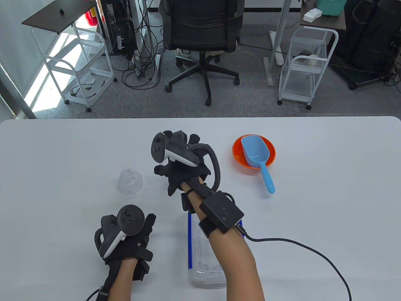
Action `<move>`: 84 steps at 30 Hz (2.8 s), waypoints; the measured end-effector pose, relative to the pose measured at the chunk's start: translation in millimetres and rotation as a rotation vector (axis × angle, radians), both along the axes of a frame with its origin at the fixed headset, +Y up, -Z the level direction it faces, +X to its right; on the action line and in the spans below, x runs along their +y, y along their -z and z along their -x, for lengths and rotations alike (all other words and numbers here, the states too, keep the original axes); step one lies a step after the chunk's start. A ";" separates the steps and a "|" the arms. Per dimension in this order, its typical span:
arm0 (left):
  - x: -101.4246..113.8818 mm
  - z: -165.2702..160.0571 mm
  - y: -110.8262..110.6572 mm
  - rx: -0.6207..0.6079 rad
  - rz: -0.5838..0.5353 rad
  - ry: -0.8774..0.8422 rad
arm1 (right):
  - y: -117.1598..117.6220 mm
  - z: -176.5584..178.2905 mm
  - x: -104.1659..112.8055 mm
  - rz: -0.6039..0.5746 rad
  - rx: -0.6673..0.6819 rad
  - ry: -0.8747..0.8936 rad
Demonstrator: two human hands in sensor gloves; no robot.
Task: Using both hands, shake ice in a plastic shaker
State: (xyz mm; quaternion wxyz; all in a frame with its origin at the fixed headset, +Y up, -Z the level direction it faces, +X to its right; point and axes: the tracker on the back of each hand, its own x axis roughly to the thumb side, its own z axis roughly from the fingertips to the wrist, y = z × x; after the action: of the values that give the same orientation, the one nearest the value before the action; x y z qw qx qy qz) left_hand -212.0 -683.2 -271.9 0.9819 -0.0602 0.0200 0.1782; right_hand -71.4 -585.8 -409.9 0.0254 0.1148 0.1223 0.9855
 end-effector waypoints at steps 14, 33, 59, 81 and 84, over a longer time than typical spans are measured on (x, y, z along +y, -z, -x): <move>-2.8 0.8 0.9 0.005 0.000 -0.026 | 48.3 0.2 -93.3 0.163 -0.123 0.154; -10.4 9.4 2.7 0.059 0.023 0.002 | -17.2 -67.6 -10.9 -0.151 0.081 0.393; -27.3 56.1 50.5 0.274 -0.142 0.024 | -176.3 -231.5 -28.7 -0.407 0.004 0.545; -54.9 69.8 156.6 0.321 0.109 0.078 | -173.7 -231.1 -35.0 -0.450 -0.014 0.553; -56.0 66.2 156.2 0.321 0.100 0.084 | -173.1 -230.6 -36.6 -0.455 -0.022 0.548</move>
State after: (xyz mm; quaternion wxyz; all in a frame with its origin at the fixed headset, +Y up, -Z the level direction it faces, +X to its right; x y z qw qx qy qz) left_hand -278.3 -739.2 -428.2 0.9685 -0.0791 0.1880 0.1429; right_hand 159.2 -622.3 -236.9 0.2640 0.1356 -0.1361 0.9452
